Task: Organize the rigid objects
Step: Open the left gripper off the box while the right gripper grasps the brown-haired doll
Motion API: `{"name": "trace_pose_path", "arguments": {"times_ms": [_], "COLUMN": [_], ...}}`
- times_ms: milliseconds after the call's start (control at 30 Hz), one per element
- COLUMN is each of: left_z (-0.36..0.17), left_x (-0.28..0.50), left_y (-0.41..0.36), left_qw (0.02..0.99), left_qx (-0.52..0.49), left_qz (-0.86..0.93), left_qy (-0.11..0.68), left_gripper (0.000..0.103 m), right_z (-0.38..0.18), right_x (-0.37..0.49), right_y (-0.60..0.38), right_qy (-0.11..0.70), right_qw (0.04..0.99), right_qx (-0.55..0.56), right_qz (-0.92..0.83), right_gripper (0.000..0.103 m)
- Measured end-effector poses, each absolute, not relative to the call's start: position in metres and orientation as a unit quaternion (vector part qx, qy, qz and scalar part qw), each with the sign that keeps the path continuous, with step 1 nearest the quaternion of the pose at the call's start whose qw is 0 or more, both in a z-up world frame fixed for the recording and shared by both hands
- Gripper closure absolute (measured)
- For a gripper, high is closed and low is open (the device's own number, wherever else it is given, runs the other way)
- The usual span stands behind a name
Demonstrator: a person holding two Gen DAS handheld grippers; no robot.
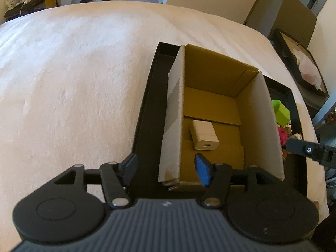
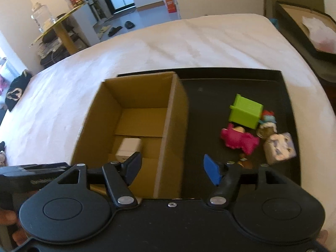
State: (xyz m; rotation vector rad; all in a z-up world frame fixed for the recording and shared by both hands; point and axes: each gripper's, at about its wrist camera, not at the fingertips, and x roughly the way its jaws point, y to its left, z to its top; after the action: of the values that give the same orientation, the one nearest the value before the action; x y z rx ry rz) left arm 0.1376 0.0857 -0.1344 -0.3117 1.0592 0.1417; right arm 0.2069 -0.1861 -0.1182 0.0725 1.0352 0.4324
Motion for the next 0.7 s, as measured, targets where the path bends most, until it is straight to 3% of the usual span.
{"name": "trace_pose_path", "arguments": {"times_ms": [700], "left_z": [-0.117], "left_x": [0.123], "left_y": [0.074], "left_qw": [0.871], "left_qx": [-0.116], "left_qz": [0.106], "left_qy": [0.465], "left_gripper": [0.032], "right_z": [-0.171], "right_x": [0.217], "right_y": [-0.262], "right_qy": [0.518], "right_qw": [0.839], "right_qx": [0.082], "right_qz": [0.143], "right_gripper": [0.033]}}
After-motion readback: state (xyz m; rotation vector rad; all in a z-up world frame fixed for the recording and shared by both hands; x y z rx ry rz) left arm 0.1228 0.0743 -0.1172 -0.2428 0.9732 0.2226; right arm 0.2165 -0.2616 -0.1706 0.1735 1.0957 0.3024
